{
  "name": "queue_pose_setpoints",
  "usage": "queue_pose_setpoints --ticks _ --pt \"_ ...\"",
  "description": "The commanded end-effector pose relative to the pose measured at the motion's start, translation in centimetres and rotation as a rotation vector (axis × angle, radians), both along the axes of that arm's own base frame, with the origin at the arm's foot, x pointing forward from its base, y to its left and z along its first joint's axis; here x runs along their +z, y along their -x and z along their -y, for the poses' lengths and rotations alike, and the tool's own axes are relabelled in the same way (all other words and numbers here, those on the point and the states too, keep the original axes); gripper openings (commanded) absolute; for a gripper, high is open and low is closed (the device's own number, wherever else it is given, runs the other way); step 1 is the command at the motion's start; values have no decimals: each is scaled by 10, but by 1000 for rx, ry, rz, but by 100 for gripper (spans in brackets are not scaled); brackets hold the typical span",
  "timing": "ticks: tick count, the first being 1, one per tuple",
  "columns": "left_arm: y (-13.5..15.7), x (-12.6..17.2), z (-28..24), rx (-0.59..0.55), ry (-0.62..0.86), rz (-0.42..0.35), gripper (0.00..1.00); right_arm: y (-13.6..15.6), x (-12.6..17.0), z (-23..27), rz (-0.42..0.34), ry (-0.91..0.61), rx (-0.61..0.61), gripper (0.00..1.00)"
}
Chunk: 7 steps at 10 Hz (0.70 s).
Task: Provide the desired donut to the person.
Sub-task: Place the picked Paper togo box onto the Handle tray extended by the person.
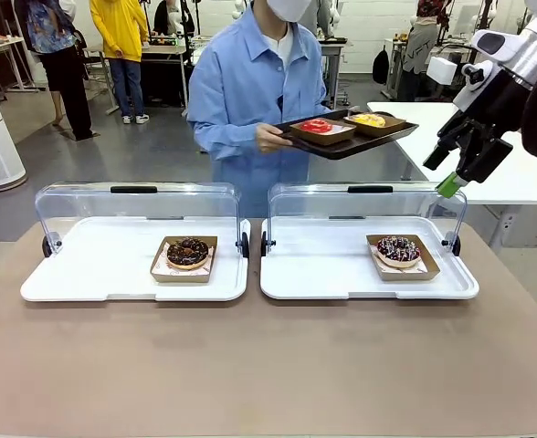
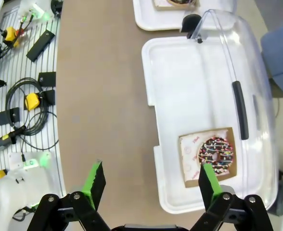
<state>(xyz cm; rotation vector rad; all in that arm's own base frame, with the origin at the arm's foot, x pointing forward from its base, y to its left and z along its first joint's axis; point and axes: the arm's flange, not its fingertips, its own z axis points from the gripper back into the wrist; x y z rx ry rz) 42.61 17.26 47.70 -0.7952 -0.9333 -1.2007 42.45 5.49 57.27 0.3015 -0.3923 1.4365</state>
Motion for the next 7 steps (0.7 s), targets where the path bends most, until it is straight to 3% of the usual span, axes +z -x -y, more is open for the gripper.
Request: queue_pose_setpoints --ticks 1,7 --pt "1 1 1 14 -2 4 100 0 2 0 -8 -14 3 100" --pt "1 1 1 14 -2 4 100 0 2 0 -8 -14 3 100"
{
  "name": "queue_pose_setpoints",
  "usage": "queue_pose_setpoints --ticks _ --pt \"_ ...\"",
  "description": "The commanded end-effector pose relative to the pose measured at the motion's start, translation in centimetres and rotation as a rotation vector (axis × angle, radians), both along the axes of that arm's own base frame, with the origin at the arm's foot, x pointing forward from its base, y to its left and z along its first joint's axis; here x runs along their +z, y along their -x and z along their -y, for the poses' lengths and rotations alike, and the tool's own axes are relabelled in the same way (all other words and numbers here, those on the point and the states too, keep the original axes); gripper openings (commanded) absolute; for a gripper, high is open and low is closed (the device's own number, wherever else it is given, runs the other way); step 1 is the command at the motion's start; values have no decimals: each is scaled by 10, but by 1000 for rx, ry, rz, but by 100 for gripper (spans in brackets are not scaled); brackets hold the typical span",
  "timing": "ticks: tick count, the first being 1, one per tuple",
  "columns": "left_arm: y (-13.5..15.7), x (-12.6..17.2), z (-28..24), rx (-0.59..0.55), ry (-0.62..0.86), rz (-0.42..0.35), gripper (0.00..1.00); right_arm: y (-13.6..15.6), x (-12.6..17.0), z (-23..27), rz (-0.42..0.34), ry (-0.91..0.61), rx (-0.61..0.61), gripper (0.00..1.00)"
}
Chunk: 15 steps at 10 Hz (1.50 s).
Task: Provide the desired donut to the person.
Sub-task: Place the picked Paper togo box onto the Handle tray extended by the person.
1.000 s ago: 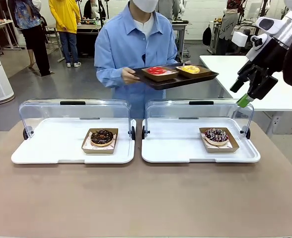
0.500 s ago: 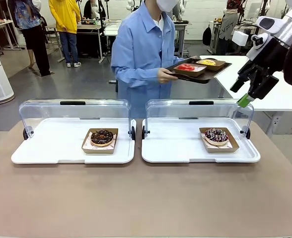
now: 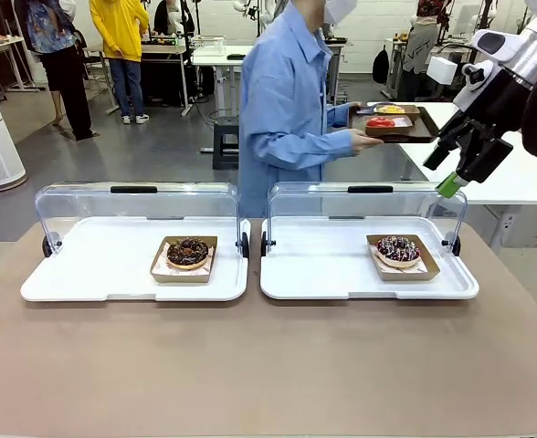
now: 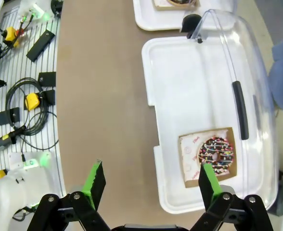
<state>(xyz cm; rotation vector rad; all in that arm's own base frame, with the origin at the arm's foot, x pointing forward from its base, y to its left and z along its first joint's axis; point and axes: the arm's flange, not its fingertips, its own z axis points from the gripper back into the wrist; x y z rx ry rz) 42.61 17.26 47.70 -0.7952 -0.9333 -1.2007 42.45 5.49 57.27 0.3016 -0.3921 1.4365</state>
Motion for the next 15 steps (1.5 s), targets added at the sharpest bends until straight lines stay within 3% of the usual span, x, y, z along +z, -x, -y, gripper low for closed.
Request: queue_pose_setpoints --ticks 1,10,11,13,15 --pt "1 1 1 14 -2 4 100 0 2 0 -8 -14 3 100" --pt "1 1 1 14 -2 4 100 0 0 0 0 0 0 100" --pt "1 1 1 14 -2 4 100 -12 3 13 -109 -129 4 100" --pt "1 1 1 14 -2 4 100 -28 -4 57 -268 -282 160 100" --pt "1 1 1 14 -2 4 100 -53 -15 95 -270 -471 246 100"
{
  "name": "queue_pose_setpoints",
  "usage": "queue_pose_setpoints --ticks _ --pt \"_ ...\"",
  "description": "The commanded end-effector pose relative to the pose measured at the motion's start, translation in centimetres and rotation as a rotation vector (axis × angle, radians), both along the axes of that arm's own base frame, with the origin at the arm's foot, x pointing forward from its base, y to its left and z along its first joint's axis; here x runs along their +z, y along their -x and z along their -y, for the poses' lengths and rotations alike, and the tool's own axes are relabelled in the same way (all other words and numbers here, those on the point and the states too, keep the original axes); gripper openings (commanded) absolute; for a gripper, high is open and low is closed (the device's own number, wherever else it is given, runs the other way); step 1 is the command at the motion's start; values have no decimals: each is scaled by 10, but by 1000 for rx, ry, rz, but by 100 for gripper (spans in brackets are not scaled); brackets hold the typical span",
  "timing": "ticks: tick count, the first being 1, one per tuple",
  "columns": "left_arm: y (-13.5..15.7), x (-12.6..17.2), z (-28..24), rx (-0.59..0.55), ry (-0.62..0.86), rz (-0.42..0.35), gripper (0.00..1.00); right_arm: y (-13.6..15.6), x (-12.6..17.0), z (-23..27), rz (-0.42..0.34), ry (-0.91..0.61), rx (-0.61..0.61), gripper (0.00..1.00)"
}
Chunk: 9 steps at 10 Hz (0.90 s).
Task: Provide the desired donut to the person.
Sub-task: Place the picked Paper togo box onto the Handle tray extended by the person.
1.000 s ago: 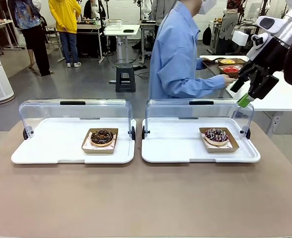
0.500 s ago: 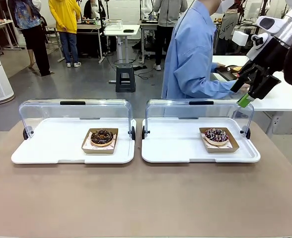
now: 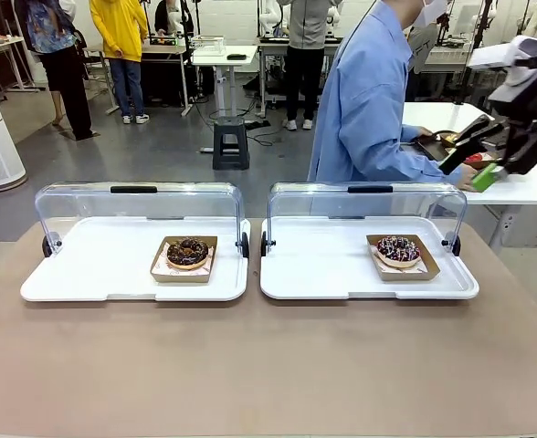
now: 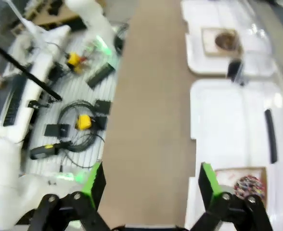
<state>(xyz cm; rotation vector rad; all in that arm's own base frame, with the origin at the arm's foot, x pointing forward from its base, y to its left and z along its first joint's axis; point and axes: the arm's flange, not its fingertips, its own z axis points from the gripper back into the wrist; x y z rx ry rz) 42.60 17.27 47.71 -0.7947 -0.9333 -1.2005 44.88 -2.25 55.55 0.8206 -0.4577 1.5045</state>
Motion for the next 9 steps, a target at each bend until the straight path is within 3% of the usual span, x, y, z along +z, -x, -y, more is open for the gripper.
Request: queue_pose_setpoints --ticks 1,2,3,5,9 --pt "0 1 1 14 -2 4 100 -35 -9 39 -23 -185 54 100" --pt "0 1 1 14 -2 4 100 -42 -20 61 34 -275 -52 100" --pt "0 1 1 14 -2 4 100 -51 -30 78 145 -329 -128 100" --pt "0 1 1 14 -2 4 100 -52 -47 94 225 -363 -203 100" --pt "0 1 1 14 -2 4 100 -49 -68 114 217 -362 -228 100"
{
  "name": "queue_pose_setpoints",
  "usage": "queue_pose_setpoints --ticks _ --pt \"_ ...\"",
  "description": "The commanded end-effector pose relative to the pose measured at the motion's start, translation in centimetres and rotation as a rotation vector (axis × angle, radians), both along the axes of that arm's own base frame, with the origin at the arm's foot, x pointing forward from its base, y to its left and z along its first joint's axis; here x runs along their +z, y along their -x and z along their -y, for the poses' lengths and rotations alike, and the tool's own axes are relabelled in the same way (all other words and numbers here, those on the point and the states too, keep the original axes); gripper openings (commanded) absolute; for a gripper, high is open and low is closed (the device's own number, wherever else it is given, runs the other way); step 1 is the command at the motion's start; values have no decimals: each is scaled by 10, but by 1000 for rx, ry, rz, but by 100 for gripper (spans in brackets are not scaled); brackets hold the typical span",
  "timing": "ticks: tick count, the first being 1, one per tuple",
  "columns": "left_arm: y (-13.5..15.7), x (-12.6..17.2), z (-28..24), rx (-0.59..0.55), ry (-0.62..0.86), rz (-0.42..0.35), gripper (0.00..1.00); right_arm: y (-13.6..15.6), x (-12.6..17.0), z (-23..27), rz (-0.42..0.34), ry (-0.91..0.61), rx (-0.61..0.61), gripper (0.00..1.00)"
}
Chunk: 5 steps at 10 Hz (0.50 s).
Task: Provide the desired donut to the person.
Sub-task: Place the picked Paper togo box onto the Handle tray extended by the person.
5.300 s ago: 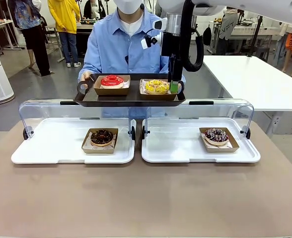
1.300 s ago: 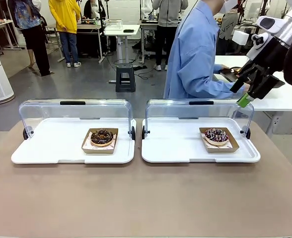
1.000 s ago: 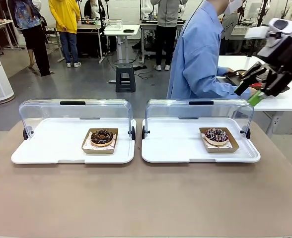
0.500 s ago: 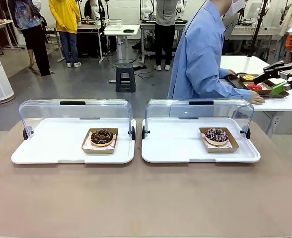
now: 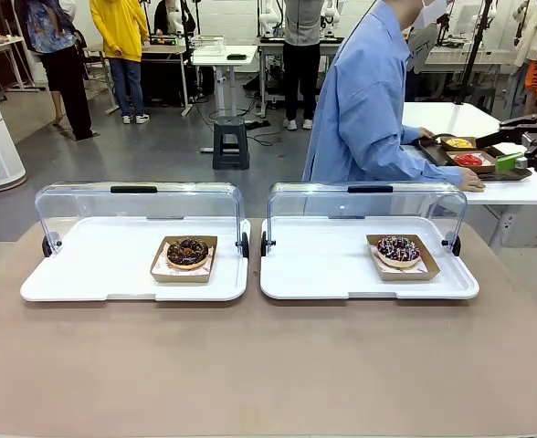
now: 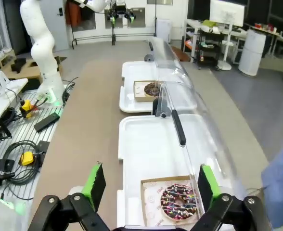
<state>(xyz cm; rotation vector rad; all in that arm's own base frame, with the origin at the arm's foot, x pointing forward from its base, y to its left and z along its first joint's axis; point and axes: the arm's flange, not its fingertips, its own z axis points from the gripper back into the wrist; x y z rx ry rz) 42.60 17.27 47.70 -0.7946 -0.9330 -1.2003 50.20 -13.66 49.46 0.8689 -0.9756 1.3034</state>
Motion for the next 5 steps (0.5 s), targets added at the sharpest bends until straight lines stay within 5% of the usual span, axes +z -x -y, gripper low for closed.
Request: queue_pose_setpoints --ticks 1,5 --pt "0 1 1 13 -2 4 100 5 -13 5 1 17 -4 100" --pt "0 1 1 13 -2 4 100 9 -2 1 -18 9 -14 100"
